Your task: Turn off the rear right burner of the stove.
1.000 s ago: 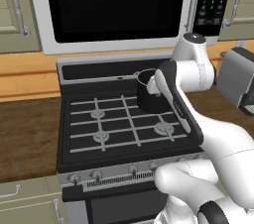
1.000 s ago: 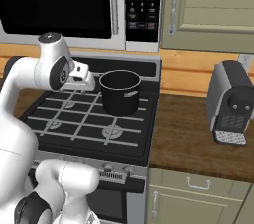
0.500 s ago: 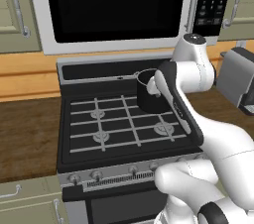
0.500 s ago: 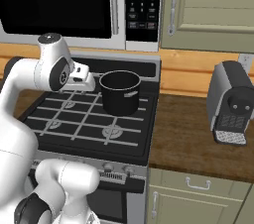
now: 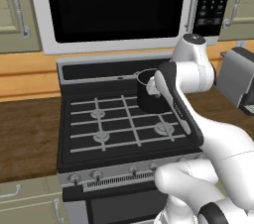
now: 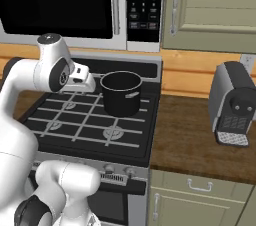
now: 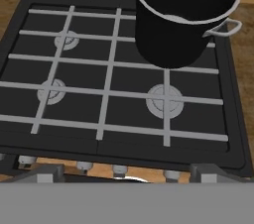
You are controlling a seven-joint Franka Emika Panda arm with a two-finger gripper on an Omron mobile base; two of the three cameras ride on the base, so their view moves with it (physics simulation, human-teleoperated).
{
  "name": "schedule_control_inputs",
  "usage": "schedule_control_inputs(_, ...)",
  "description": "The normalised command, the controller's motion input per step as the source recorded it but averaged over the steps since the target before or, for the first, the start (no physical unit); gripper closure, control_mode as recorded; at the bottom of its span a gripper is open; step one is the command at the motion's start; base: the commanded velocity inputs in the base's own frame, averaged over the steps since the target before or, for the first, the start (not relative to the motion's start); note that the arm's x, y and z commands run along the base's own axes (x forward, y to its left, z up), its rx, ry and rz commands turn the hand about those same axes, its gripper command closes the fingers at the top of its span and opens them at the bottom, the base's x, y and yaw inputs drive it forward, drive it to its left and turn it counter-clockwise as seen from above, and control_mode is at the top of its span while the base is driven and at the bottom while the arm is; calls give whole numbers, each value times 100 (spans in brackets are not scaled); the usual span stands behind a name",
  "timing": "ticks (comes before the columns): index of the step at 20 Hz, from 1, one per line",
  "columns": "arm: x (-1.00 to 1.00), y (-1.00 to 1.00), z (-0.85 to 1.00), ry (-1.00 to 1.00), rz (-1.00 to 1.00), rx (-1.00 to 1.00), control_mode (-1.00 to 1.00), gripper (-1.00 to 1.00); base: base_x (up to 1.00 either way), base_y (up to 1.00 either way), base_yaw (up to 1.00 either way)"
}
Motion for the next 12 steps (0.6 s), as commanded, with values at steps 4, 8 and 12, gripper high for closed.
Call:
schedule_control_inputs(4, 0, 0, 0, 0, 0, 0, 100, -100, -11, 34, 0)
schedule_control_inputs(8, 0, 0, 0, 0, 0, 0, 100, -100, -1, 42, 0)
schedule_control_inputs(12, 0, 0, 0, 0, 0, 0, 100, -100, 0, 35, 0)
